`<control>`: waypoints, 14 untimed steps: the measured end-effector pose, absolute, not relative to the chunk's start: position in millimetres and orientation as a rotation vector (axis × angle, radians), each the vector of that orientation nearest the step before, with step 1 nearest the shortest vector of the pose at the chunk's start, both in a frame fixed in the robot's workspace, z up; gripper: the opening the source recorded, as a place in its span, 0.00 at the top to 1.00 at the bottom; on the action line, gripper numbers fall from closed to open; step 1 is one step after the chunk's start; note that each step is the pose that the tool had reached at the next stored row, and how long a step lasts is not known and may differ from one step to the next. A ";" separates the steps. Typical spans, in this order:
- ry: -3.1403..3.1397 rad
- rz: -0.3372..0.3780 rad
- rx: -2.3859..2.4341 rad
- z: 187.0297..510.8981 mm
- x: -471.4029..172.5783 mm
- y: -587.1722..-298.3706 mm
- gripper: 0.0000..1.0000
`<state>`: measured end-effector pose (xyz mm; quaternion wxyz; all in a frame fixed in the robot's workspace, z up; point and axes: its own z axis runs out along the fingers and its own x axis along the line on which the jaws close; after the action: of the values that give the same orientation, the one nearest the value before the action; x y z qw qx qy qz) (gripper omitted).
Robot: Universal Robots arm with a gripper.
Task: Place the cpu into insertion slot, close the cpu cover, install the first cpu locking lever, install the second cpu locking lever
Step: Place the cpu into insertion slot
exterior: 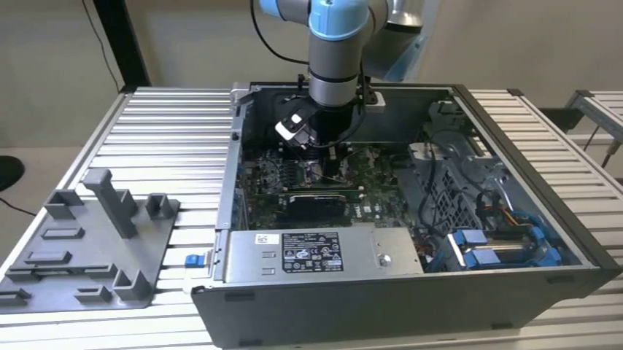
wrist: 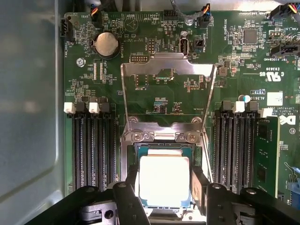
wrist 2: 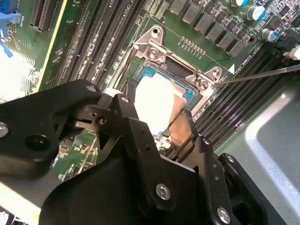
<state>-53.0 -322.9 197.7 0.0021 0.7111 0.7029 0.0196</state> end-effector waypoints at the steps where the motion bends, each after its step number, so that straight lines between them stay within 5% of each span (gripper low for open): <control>1: 2.205 0.060 2.230 197.8 -53.0 -323.1 1.00; 2: 2.205 0.060 2.231 197.8 -53.0 -323.1 0.00; 14: 2.206 0.063 2.232 239.9 -53.0 -322.9 0.00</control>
<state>-53.0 -322.9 239.9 0.0016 0.7111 0.7028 0.0200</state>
